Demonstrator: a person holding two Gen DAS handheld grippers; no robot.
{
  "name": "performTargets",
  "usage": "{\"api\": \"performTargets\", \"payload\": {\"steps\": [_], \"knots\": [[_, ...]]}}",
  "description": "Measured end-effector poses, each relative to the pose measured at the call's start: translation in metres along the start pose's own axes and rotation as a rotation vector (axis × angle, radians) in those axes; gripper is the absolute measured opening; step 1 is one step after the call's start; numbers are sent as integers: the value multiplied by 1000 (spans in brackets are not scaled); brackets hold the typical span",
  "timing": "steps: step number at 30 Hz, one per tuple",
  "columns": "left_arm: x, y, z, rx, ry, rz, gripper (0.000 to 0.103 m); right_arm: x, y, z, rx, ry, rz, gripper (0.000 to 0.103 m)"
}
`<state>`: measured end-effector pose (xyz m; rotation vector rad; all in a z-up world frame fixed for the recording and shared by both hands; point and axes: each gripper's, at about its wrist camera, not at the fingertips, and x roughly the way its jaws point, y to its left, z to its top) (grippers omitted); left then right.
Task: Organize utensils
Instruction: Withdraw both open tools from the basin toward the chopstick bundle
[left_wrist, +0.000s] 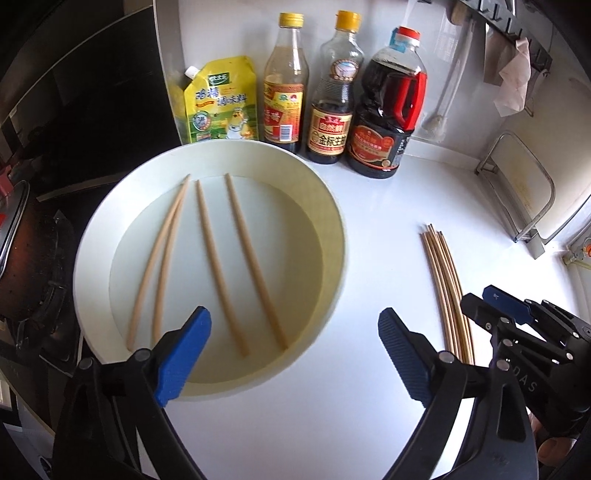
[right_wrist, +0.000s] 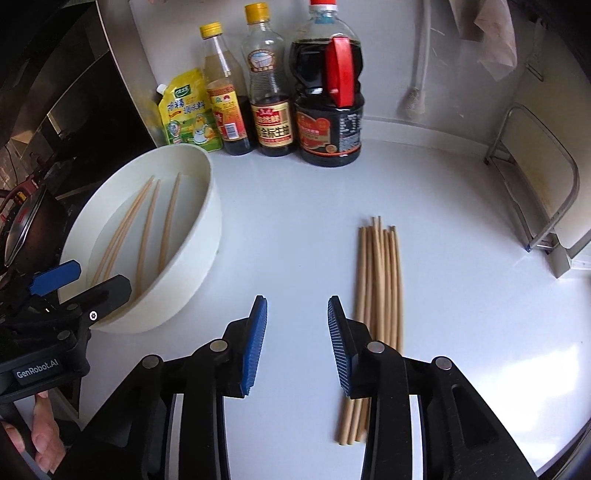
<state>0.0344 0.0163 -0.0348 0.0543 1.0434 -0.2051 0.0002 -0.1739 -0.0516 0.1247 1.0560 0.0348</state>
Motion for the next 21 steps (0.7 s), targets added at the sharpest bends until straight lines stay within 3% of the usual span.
{"api": "performTargets", "payload": {"steps": [7,15,21], "knots": [[7,-30,-6,-12,-31,-60,90,3,-50,-17,39,18,-26,38],[31,-67,-11,19,2,-7,90,25,-93,-34,50,59,-54,39],[50,-87,-17,38,23,-3,90,46,-112,-42,55,74,-29,39]]}}
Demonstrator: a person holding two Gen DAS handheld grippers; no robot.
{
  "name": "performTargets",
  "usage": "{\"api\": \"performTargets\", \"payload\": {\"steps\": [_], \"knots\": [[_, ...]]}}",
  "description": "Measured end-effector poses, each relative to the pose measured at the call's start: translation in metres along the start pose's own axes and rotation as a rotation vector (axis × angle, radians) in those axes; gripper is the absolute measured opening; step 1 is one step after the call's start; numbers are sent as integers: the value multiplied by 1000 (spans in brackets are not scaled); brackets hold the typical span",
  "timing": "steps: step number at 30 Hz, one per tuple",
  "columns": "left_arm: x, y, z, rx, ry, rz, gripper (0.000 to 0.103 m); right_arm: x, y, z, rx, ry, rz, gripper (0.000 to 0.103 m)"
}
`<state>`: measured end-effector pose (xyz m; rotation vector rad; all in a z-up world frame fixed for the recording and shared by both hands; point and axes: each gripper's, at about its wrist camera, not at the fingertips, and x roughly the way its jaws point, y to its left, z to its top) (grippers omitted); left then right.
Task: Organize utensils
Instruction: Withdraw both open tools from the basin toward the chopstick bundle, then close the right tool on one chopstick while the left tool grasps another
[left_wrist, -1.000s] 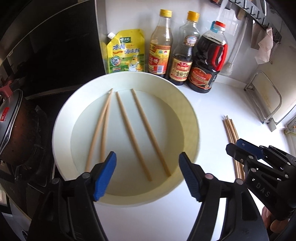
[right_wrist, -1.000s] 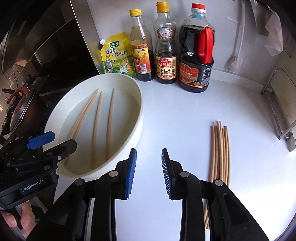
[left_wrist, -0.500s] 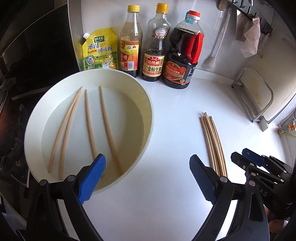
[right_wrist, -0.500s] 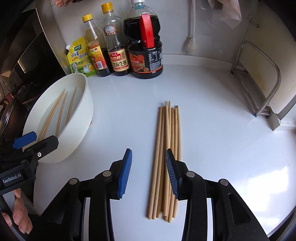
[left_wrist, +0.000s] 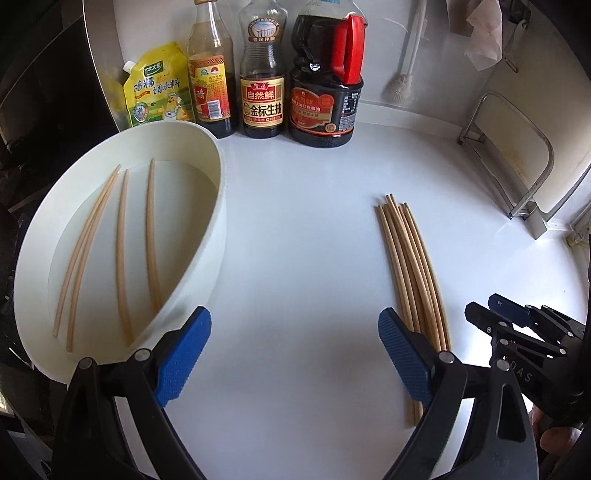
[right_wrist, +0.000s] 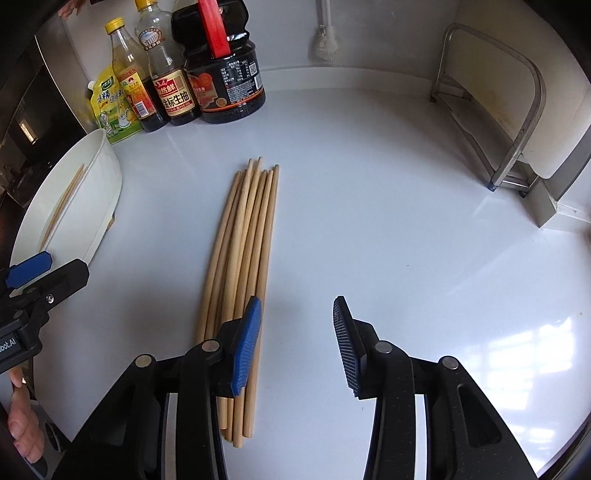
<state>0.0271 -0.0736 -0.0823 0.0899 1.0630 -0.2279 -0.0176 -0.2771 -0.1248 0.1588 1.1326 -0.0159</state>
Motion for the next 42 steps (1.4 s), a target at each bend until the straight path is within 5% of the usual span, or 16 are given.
{"api": "performTargets", "payload": {"steps": [9,21,42], "knots": [[24,-13,-5,-3,29,59,90,20,-1,0,-41,4,42,39],[30,-21,-7,-28,41,35,91,23,9,2,-88,17,50,39],[54,-56,-17,18,83,-10,91,17,-30,2,-44,-15,35,40]]}}
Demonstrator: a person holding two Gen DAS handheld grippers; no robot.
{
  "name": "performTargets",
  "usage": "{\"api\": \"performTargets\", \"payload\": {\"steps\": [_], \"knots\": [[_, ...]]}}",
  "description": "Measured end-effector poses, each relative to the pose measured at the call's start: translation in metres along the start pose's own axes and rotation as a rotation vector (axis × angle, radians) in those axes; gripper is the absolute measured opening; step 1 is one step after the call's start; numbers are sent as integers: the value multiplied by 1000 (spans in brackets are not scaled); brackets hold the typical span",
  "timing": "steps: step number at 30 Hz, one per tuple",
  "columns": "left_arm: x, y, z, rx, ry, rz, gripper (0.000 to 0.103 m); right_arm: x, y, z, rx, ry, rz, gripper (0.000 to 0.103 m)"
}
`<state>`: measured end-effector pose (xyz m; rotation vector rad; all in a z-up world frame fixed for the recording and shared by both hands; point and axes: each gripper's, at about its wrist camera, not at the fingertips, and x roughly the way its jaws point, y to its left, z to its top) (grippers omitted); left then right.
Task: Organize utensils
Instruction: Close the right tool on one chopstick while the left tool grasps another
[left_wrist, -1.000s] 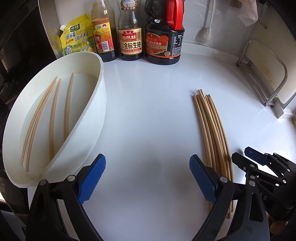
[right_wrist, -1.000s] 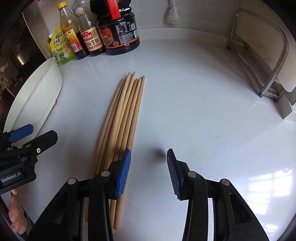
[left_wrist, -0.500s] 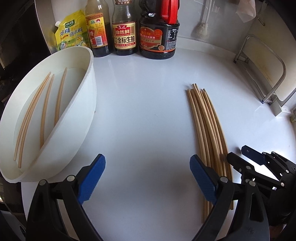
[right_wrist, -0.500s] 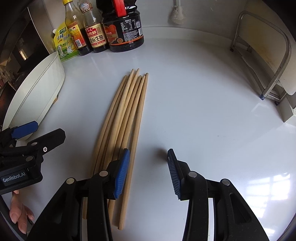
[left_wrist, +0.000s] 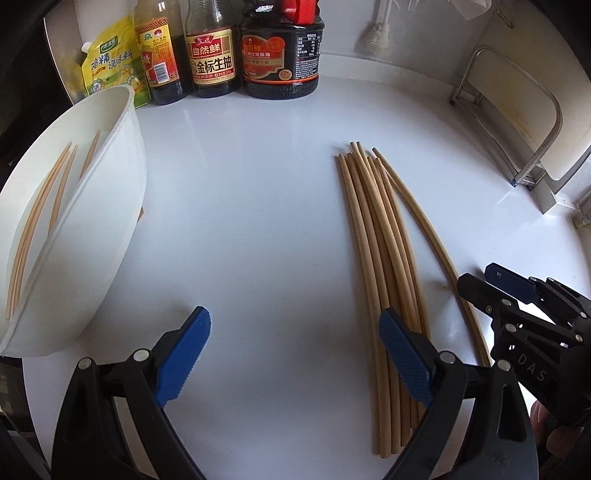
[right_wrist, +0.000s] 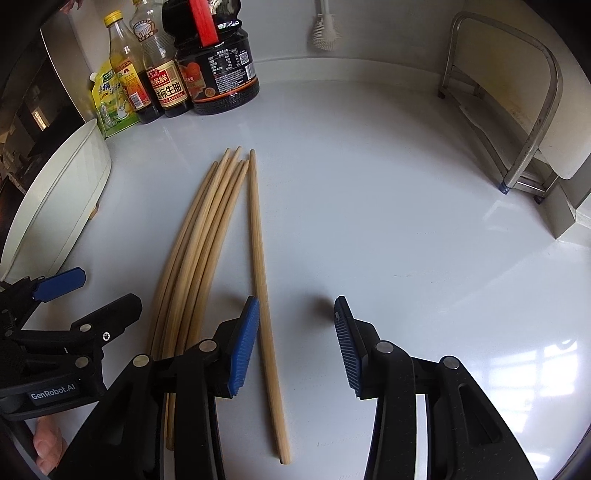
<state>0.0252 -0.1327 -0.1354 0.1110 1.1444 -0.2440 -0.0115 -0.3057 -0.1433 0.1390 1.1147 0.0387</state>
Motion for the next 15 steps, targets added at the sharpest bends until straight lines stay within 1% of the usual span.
{"api": "performTargets", "payload": {"steps": [5,7,10,12,15], "knots": [[9,-4,0,5,16,7,91,-2,-1,0,1,-7,4,40],[10,-5,0,4,10,7,92,-2,-1,0,0,-10,6,40],[11,-6,1,15,0,32,94,-2,0,0,1,-11,7,40],[12,-5,1,19,9,46,94,-2,0,0,0,-12,8,40],[15,1,0,-1,18,55,95,0,2,0,-7,-10,0,40]]}}
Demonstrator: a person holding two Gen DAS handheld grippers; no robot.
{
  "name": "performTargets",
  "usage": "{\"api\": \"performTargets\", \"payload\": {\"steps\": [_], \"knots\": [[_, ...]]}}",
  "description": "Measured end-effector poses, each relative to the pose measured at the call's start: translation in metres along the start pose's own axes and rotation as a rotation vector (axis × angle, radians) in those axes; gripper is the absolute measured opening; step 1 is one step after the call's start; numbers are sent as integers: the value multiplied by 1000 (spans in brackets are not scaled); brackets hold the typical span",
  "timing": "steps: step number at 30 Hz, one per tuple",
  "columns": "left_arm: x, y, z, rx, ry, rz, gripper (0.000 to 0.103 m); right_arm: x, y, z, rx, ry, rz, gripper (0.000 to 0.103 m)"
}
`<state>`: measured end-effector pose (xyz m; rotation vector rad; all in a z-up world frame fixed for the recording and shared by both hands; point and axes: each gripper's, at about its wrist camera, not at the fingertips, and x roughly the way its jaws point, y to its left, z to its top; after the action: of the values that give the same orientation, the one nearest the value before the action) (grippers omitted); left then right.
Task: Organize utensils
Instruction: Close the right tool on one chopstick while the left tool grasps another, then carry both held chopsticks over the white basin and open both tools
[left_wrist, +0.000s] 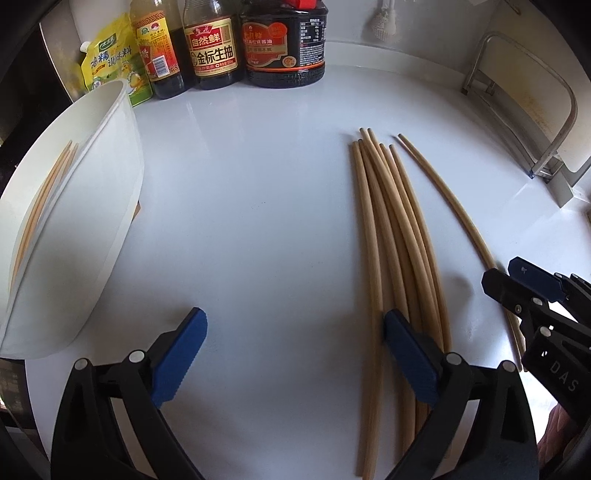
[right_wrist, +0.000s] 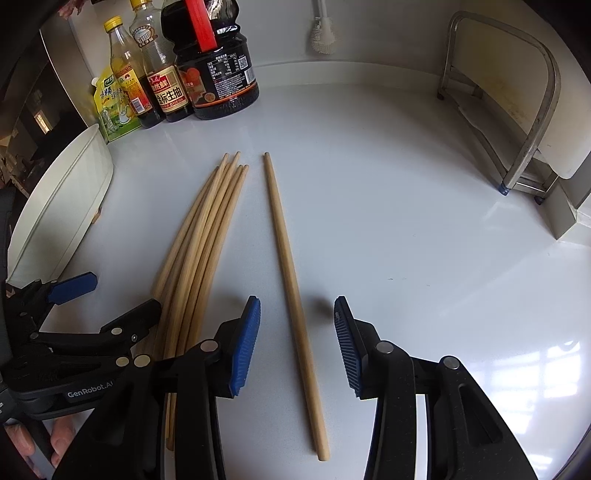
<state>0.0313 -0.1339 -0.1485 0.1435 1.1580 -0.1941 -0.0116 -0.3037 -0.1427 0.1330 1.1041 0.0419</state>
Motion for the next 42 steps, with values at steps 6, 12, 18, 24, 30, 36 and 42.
{"api": "performTargets", "payload": {"steps": [6,12,18,24,30,36,42], "knots": [[1,2,6,5,-13,30,94,6,1,1,-15,-7,-52,40],[-1,-3,10,23,-31,3,75,10,5,6,-63,-6,-60,30],[-6,-9,8,55,-46,-35,46,11,12,12,-78,12,-42,7],[-8,-11,9,67,-39,-81,7,10,14,11,-62,18,-8,6],[-23,-4,13,62,-60,-113,7,2,19,11,-23,19,23,6],[-55,16,22,65,-100,-138,7,-25,39,18,-16,-22,40,6],[-85,49,37,65,-144,-156,7,-52,70,33,7,-57,77,6]]}}
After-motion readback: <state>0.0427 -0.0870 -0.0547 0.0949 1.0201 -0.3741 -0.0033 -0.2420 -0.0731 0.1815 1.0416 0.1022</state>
